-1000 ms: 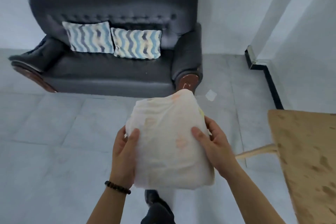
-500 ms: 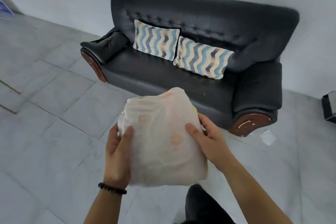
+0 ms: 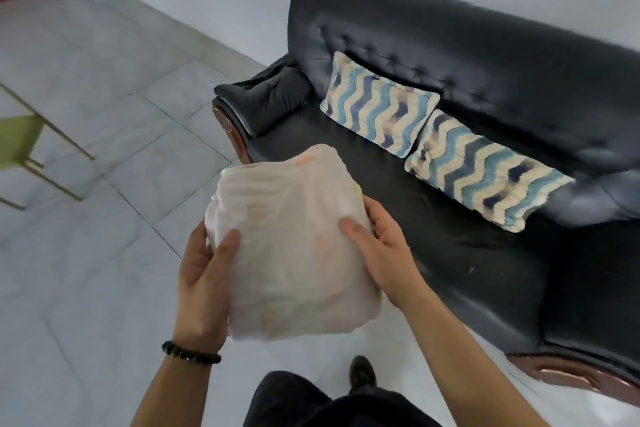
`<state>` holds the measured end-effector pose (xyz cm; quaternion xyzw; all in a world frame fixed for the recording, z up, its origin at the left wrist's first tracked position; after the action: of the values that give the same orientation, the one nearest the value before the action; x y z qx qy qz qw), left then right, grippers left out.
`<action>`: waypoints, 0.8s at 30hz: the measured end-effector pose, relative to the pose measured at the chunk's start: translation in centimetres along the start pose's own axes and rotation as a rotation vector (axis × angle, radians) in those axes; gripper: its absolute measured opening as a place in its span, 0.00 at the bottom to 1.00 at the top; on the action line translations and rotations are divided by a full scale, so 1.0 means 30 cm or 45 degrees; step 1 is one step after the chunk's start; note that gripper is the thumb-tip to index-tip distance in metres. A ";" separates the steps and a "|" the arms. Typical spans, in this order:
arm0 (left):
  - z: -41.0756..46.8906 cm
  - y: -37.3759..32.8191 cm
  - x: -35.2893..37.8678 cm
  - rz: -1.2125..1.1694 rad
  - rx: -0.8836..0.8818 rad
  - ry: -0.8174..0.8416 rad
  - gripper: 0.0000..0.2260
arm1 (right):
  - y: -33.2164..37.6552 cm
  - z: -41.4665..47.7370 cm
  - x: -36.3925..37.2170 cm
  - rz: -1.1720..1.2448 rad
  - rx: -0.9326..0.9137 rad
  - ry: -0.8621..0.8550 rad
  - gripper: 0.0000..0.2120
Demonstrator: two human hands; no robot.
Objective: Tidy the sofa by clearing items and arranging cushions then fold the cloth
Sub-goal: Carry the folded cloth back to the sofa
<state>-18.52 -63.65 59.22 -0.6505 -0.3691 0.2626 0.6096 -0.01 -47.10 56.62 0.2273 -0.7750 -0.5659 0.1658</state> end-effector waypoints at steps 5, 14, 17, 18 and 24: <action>0.392 0.025 -0.190 -0.070 -0.012 -0.187 0.13 | 0.069 0.386 0.323 -0.055 0.034 0.169 0.15; 1.259 -0.079 -0.381 -0.091 -0.039 -0.060 0.13 | 0.257 1.066 0.820 -0.068 0.103 0.113 0.15; 1.526 -0.159 -0.338 -0.065 -0.035 0.062 0.12 | 0.340 1.239 0.865 0.028 0.102 0.003 0.17; 1.610 -0.174 -0.309 -0.056 -0.043 0.106 0.12 | 0.355 1.295 0.868 0.054 0.105 -0.045 0.19; 2.140 -0.119 -0.097 0.100 -0.097 0.363 0.14 | 0.321 1.704 0.863 0.194 0.194 -0.255 0.24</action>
<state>-71.64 -27.55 54.79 -0.7177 -0.2628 0.1771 0.6201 -49.68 -17.63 50.23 0.1222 -0.8434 -0.5110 0.1125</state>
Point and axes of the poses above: each hand's wrist, its own z-axis towards the middle knuckle, its own x-axis out of the palm, y = z × x, the point moved 10 cm from there along z, towards the middle knuckle, and after that the axes turned 5 degrees about x, right-handed, at the moved point
